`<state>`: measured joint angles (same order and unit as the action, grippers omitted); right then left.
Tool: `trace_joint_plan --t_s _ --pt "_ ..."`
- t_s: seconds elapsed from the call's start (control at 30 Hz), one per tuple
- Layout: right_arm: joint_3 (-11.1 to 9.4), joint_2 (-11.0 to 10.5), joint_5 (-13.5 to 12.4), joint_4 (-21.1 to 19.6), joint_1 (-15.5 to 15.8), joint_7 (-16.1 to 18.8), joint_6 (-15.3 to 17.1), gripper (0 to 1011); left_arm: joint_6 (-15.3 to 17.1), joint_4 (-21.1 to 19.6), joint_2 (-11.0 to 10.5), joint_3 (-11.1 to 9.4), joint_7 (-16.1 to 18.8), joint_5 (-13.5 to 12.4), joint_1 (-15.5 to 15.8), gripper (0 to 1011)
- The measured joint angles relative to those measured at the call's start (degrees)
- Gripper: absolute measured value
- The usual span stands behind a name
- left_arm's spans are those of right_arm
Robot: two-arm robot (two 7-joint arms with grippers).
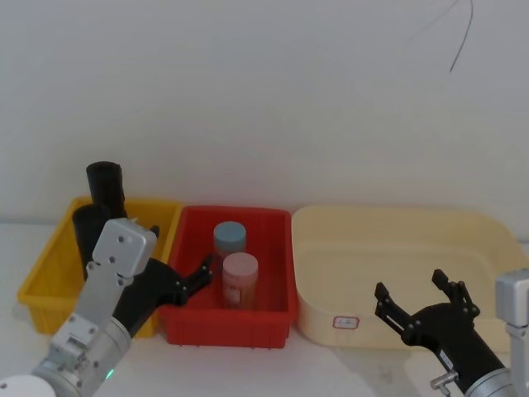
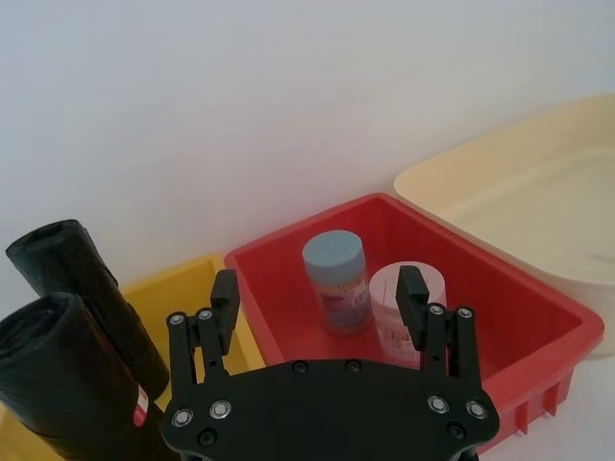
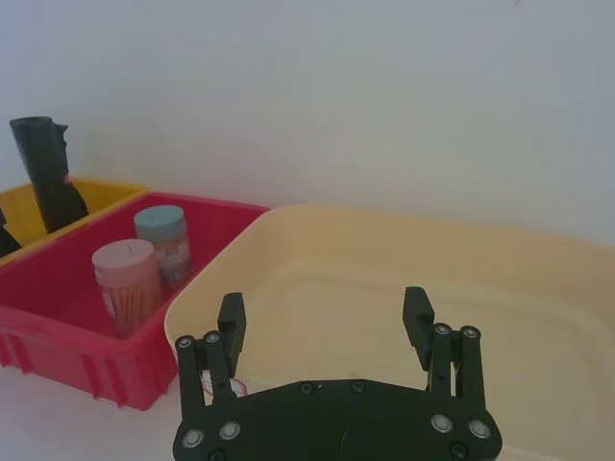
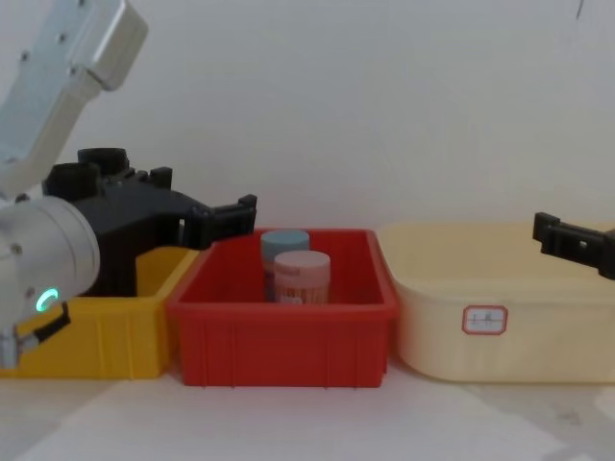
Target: Pick up the garbage bag with the one hand and transfer it to the other hand.
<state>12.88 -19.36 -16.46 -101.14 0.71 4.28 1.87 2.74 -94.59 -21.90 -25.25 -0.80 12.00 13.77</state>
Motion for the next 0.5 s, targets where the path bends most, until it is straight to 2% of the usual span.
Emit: trace_joint_plan --t_s 0.2,0.23,0.3,0.5 --pt "-0.21 -0.37 -0.64 0.62 -0.70 1.88 -1.11 1001 3.73 -2.99 -0.64 1.30 -0.75 1.87 -0.39 1002" --pt "-0.22 -0.42 -0.77 0.73 -0.83 2.20 -1.27 1000 5.40 -4.79 -1.20 2.07 -1.09 2.72 -1.04 1002" --pt "-0.26 -0.47 -1.05 1.02 -1.12 2.82 -1.53 1001 5.93 -5.36 -1.39 2.33 -1.20 2.99 -1.29 1001" --pt "-0.09 -0.23 -2.87 2.74 -3.07 6.08 -2.00 1000 10.35 -10.39 -3.35 5.01 -1.73 5.38 -4.20 1002"
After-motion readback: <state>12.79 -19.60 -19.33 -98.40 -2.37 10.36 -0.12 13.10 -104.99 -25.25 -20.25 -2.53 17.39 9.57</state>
